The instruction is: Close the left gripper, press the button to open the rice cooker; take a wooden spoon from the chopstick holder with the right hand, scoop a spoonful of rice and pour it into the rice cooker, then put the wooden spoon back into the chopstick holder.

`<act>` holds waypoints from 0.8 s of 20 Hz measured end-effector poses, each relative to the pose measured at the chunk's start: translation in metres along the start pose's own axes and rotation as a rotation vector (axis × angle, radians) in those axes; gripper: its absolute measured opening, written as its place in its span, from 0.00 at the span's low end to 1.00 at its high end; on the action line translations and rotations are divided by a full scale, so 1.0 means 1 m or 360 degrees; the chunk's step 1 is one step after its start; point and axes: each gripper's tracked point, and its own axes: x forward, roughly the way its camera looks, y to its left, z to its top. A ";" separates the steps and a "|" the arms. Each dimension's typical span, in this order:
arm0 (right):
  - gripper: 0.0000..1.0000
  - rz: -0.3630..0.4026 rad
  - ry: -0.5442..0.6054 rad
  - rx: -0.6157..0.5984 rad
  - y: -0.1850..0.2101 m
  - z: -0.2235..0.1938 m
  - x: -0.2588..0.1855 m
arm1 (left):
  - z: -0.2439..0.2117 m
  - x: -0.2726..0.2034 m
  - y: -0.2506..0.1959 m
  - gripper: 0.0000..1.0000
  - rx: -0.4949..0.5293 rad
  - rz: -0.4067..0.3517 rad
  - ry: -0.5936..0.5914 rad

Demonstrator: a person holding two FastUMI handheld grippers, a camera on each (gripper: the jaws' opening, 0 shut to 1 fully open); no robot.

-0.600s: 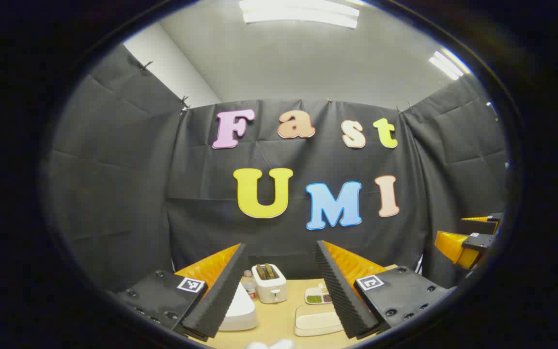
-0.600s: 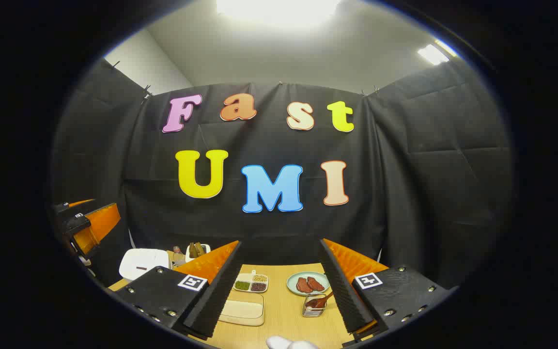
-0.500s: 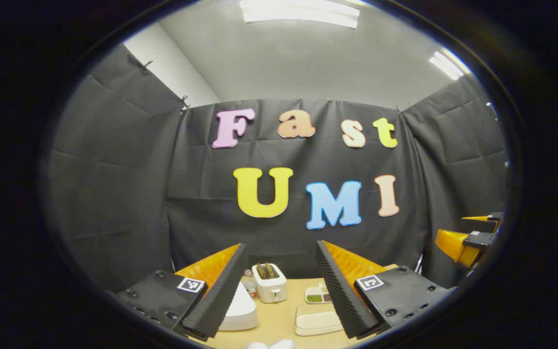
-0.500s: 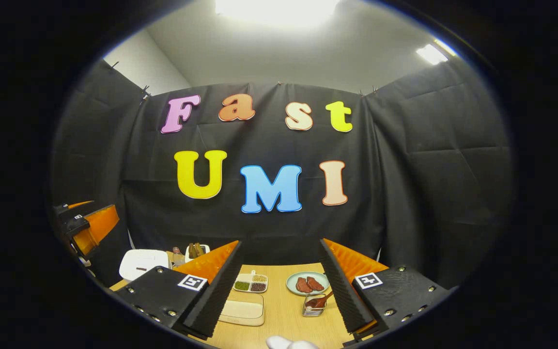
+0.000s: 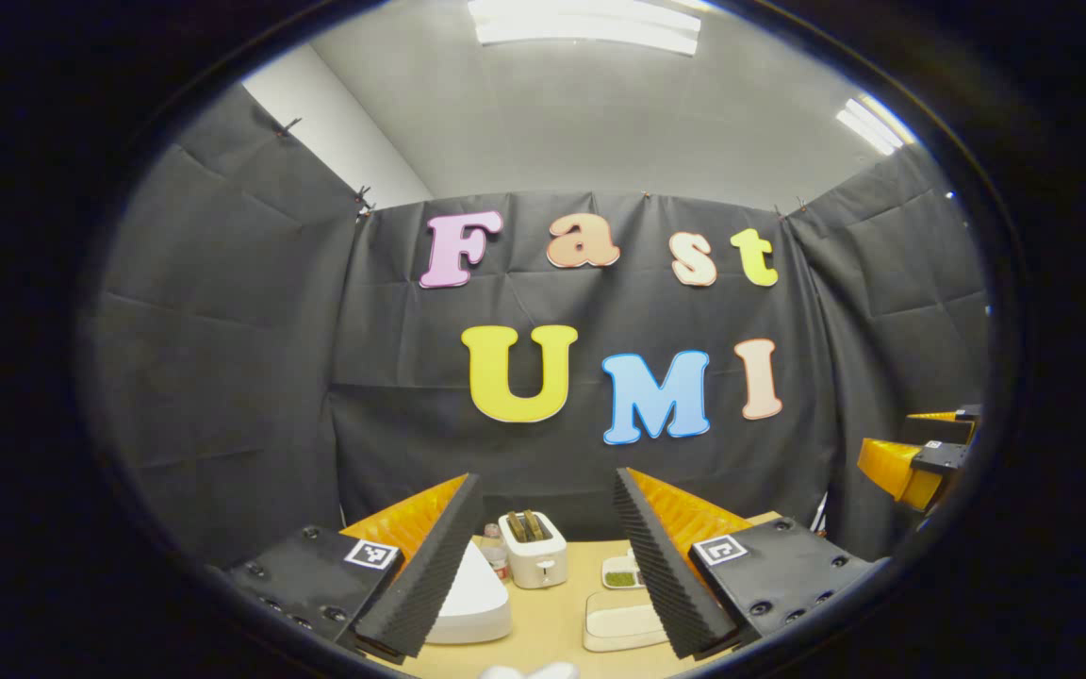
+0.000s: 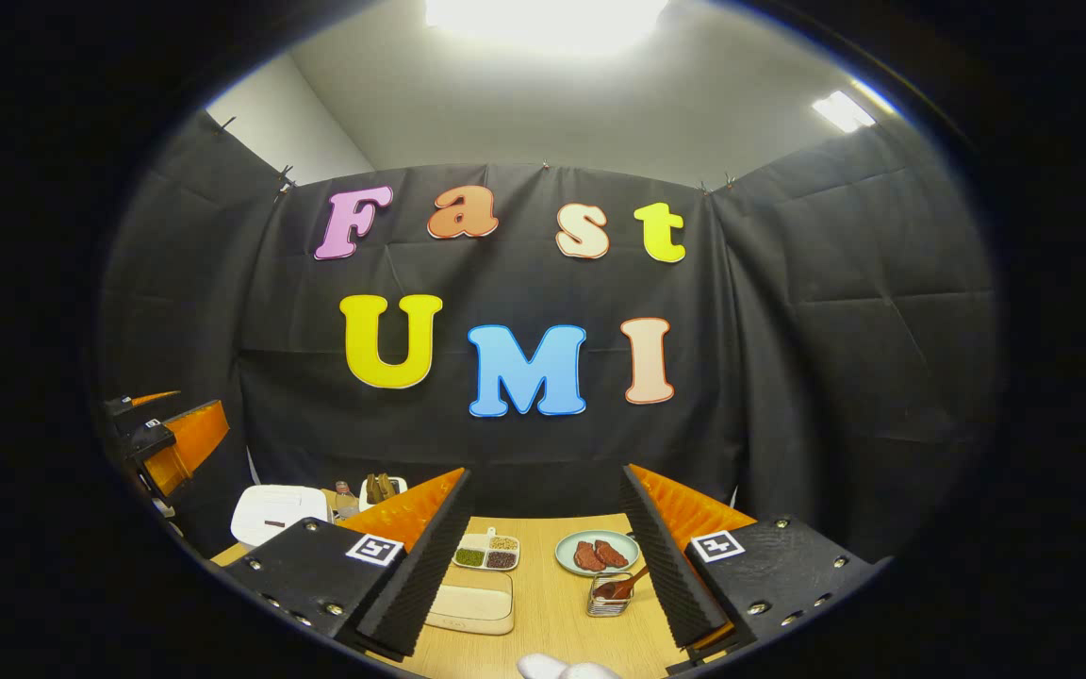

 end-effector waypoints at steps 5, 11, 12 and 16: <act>0.95 -0.0004 0.0001 -0.0015 0.003 0.000 -0.002 | -0.001 0.002 0.006 0.99 -0.0011 0.0009 -0.0004; 0.95 -0.0016 0.0019 -0.0035 0.004 -0.003 0.001 | -0.011 0.011 0.003 1.00 -0.0036 -0.0029 0.0044; 0.95 -0.0019 0.0021 -0.0039 0.004 -0.004 0.001 | -0.013 0.013 0.005 0.95 -0.0041 -0.0028 0.0050; 0.95 -0.0025 0.0047 -0.0032 0.007 -0.008 0.005 | -0.021 0.022 0.018 0.38 -0.0074 0.0007 0.0108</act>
